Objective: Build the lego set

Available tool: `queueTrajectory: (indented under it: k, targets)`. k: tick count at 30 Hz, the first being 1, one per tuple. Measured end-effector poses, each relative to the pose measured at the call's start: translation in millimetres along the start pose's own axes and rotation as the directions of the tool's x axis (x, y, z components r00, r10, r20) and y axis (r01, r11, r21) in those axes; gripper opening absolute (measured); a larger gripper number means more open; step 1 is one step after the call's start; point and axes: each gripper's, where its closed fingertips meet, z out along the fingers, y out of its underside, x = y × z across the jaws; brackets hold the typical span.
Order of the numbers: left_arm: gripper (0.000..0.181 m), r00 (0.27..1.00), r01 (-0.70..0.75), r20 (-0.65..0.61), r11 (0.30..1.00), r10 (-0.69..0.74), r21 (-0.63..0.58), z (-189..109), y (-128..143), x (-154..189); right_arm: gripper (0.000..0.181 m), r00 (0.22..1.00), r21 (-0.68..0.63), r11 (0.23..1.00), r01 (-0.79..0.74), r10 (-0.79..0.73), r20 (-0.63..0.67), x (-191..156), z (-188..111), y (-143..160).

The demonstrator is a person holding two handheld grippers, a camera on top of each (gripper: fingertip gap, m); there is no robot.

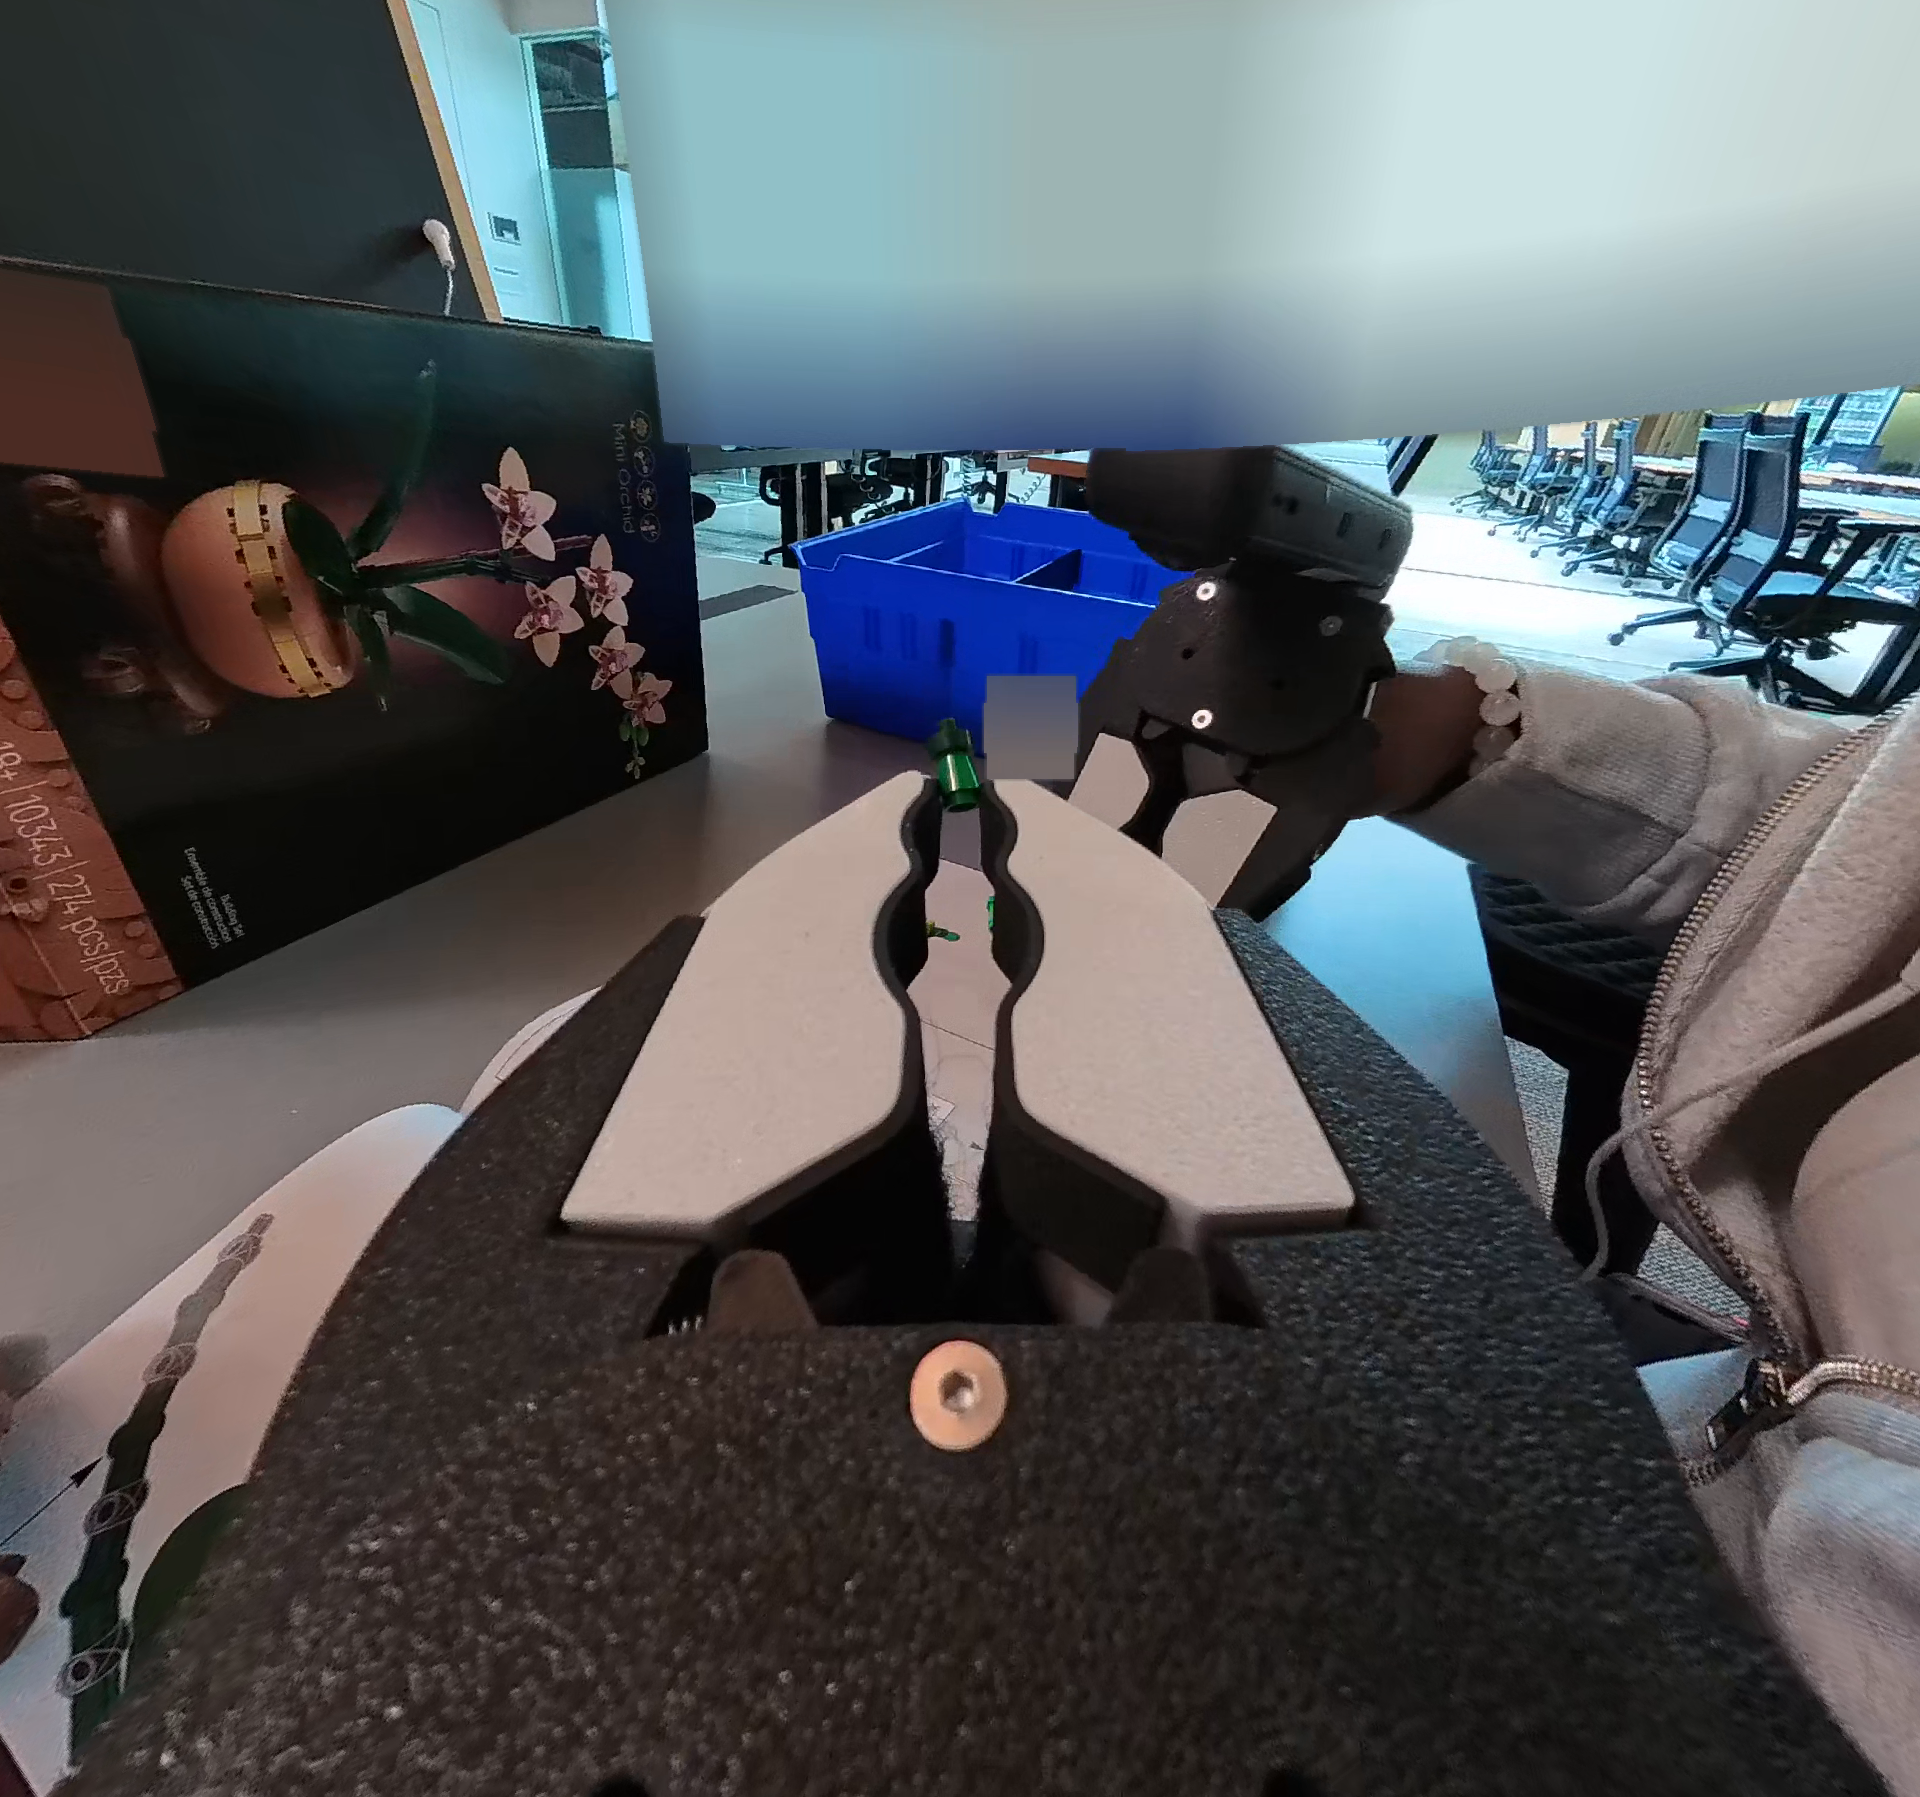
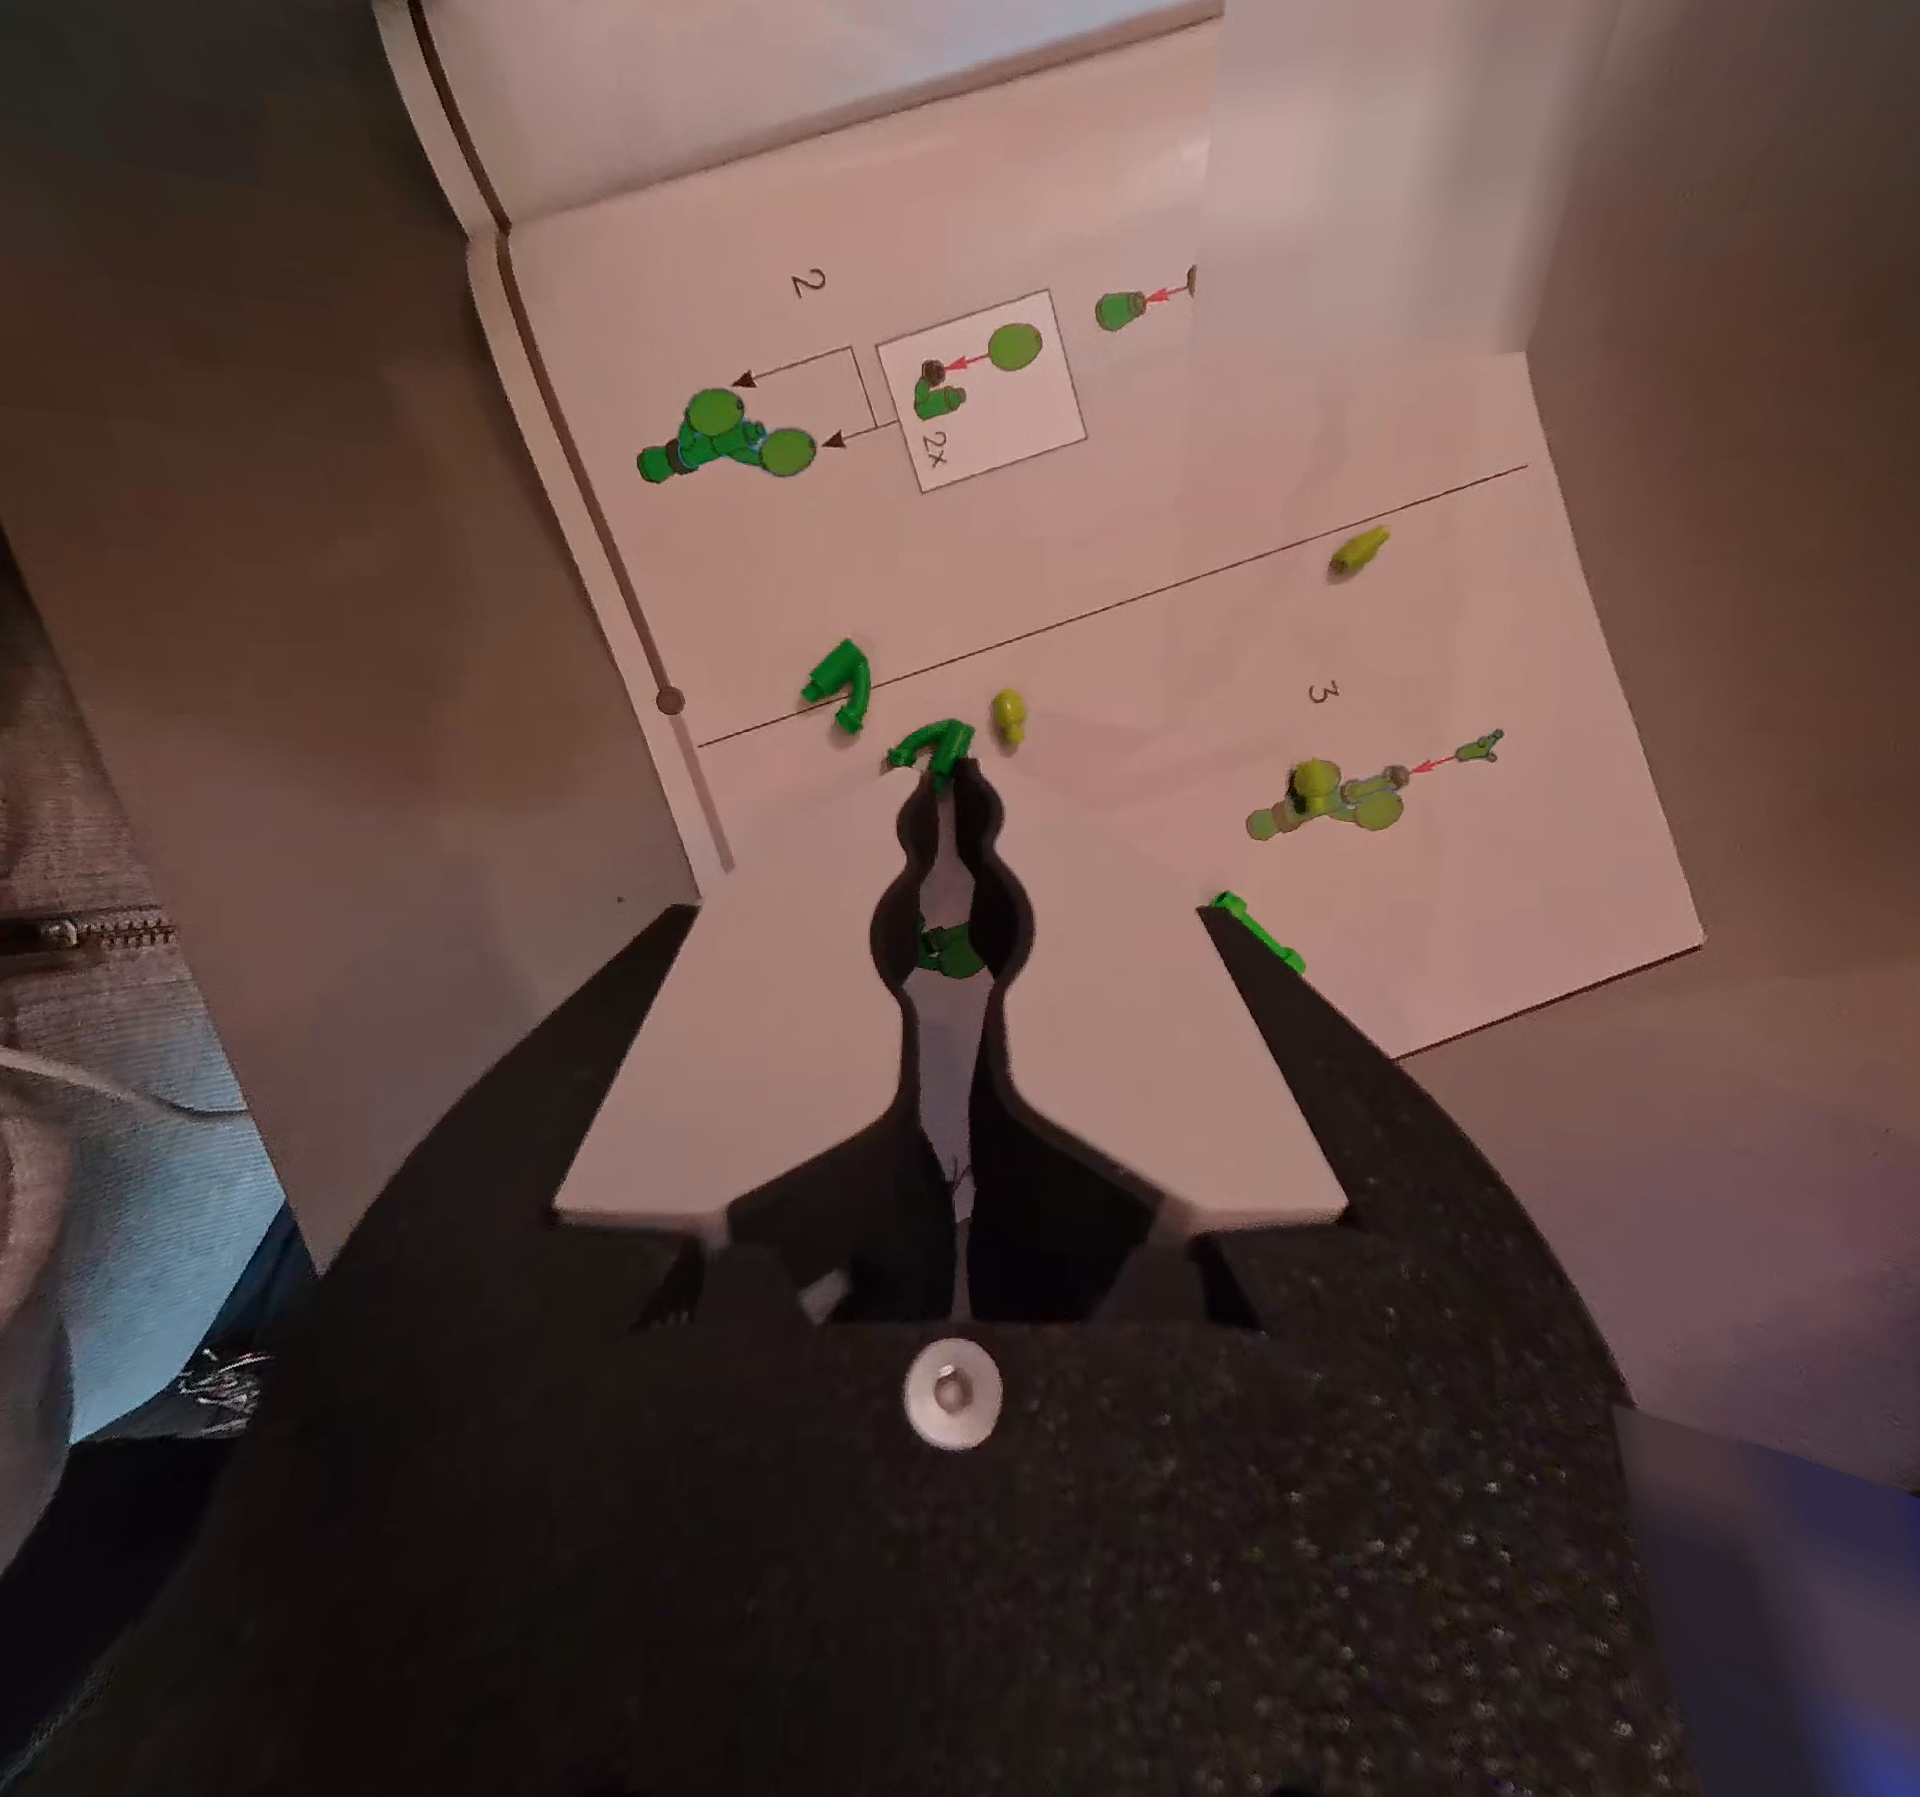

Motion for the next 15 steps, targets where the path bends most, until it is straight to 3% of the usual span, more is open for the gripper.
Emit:
queueTrajectory:
  k: [5,8,10,15]
  targets:
    - [0.006,1.0,0.001,0.001,1.0,-0.001,0.002,0.1,-0.2,-0.4,0.001,1.0,-0.018,1.0,0.016,-0.016,0.018,-2.8,-13.1,-1.6]
    - [0.006,1.0,-0.002,0.0,1.0,0.002,-0.001,0.4,0.1,0.4,0.001,0.995,-0.136,0.986,0.094,-0.09,0.035,-5.3,-22.4,5.9]
    - [0.006,1.0,-0.002,0.0,1.0,0.002,0.0,0.4,0.0,0.5,0.001,0.989,-0.229,0.966,0.116,-0.091,0.118,-13.7,-26.9,13.3]
    - [0.006,1.0,-0.008,0.003,1.0,0.008,-0.001,0.4,0.0,0.5,0.001,0.977,-0.475,0.864,0.165,-0.079,0.197,-13.1,-27.1,28.0]
